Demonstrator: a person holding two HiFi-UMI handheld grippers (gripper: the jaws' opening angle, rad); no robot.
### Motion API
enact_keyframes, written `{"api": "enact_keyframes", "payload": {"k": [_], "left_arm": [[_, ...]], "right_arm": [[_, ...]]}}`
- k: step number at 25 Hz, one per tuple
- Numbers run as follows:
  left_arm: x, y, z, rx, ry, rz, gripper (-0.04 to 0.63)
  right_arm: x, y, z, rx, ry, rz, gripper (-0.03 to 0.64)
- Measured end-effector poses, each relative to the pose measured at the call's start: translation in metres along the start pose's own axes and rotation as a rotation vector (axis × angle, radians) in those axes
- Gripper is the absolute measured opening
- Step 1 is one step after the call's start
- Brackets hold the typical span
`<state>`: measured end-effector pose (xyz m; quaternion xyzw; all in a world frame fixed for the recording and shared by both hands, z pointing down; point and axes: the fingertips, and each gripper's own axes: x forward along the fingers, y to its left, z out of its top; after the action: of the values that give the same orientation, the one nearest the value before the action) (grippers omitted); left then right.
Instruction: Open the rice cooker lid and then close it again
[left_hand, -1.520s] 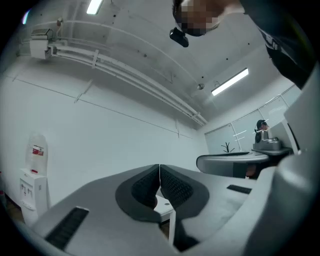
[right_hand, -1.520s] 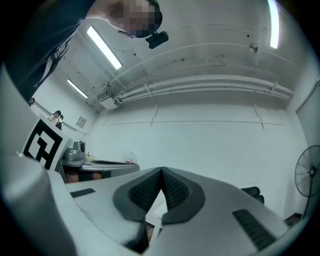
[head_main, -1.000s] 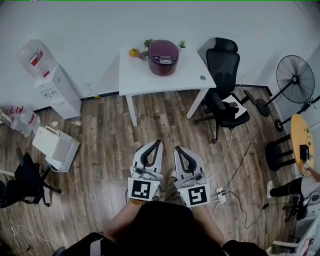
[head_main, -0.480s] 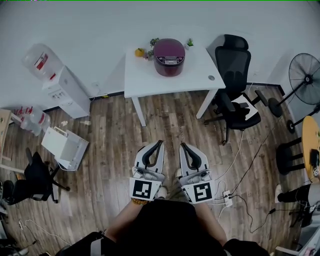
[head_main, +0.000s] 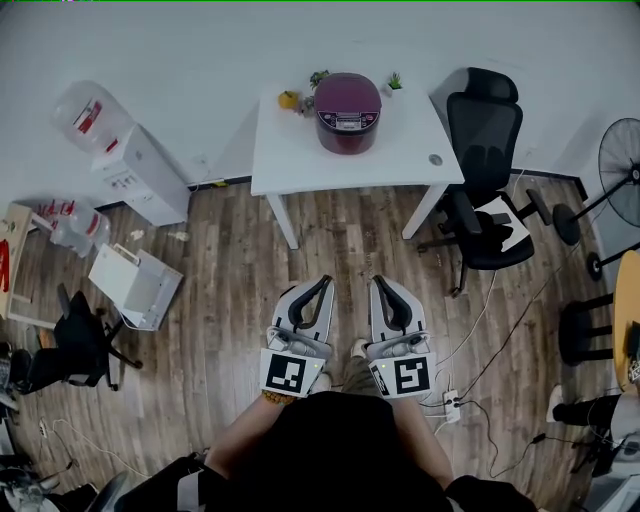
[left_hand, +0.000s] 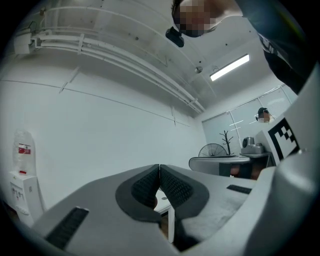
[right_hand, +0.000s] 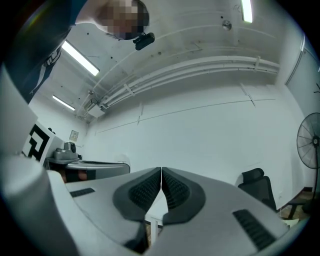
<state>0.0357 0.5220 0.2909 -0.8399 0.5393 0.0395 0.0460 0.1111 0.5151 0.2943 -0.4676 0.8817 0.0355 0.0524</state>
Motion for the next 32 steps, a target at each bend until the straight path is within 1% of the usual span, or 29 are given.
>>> {"api": "enact_keyframes", "payload": {"k": [5,10,15,19,23,26,29,32], "left_arm": [[0.035,-0.008,-0.005,-0.003,0.010,0.013,0.023],[0.068,-0.012,-0.007,-0.020,0.045,0.025,0.023],[0.094,-0.020,-0.009,0.011,0.056,0.038,0.023],[0.103,-0.018,-0.025,0.009,0.102,0.064,0.023],[0.117,-0.015,-0.029,-0.017,0.104,0.078,0.023],[0.129,-0.009,-0.037,-0.025,0.106,0.078,0.023],[0.141,0.003,-0.050,-0.048,0.123,0.077,0.023],[0.157,0.016,-0.051,-0.063,0.103,0.066,0.023]], "right_arm": [[0.015,-0.031,-0.013,0.020,0.021,0.025,0.029],[0.031,-0.059,-0.015,0.047,0.025,0.056,0.029],[0.042,-0.089,-0.018,0.057,0.011,0.083,0.029],[0.048,-0.117,-0.030,0.072,0.013,0.070,0.029],[0.050,-0.141,-0.044,0.110,0.050,0.032,0.029],[0.055,-0.151,-0.052,0.095,0.075,0.030,0.029],[0.068,-0.160,-0.057,0.088,0.087,0.006,0.029],[0.083,-0.165,-0.052,0.066,0.085,-0.004,0.029]]}}
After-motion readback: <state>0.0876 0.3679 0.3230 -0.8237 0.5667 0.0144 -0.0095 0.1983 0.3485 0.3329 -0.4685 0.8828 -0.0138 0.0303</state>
